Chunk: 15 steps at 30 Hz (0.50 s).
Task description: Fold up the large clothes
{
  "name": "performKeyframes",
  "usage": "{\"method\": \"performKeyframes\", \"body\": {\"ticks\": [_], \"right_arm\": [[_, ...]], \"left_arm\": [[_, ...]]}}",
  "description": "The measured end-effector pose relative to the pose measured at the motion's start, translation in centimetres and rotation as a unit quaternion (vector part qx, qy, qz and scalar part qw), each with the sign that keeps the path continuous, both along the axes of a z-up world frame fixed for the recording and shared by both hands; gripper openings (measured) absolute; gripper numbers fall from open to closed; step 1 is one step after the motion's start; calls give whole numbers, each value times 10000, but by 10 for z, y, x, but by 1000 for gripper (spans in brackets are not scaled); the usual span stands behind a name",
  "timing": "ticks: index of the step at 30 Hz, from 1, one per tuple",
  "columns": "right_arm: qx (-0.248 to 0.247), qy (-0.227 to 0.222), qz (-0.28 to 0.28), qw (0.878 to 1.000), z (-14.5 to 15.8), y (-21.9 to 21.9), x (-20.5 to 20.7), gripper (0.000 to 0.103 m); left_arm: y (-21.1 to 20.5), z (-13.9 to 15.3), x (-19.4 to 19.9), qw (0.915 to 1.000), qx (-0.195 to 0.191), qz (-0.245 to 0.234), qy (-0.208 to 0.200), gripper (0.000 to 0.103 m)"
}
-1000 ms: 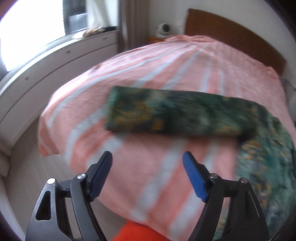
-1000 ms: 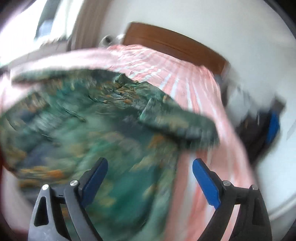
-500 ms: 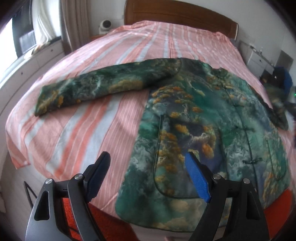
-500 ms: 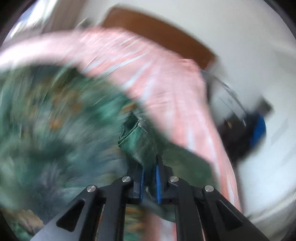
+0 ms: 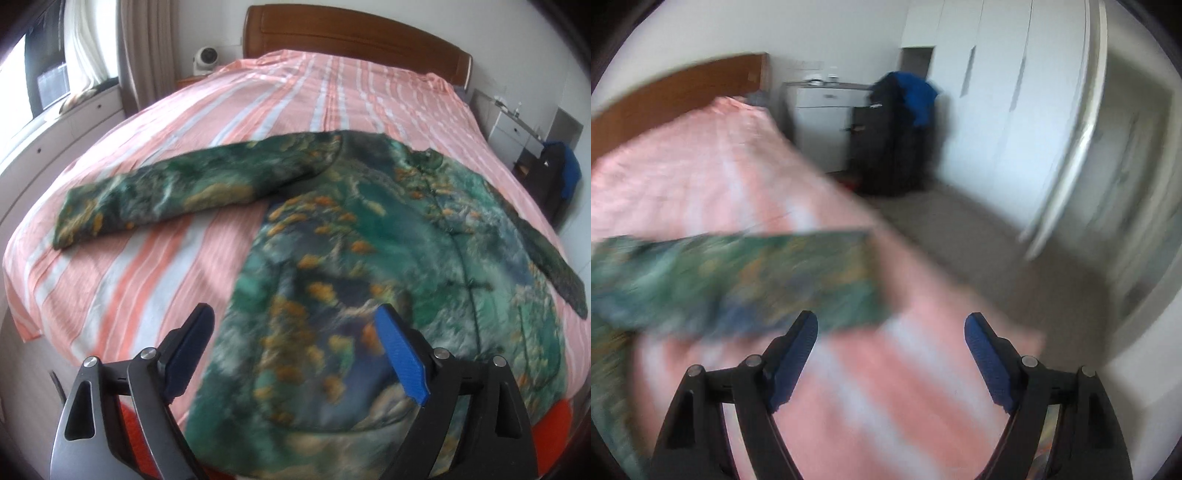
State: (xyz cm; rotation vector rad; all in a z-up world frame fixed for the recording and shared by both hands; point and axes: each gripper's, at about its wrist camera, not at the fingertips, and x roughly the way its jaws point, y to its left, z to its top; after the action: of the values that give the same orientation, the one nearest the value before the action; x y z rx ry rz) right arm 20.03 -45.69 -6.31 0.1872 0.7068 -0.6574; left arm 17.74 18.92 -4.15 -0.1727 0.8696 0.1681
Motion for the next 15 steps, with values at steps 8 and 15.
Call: {"method": "performKeyframes", "body": {"ticks": [8,15], "right_arm": [[749,-1246,2090,9670,-23,177,-62,87],[171,-972,2767,9559,-34,224,-60,89]], "left_arm": [[-45,-7,66,9996,195,29,-219,96],[-54,-79,122,9981,581,197,98,103]]}}
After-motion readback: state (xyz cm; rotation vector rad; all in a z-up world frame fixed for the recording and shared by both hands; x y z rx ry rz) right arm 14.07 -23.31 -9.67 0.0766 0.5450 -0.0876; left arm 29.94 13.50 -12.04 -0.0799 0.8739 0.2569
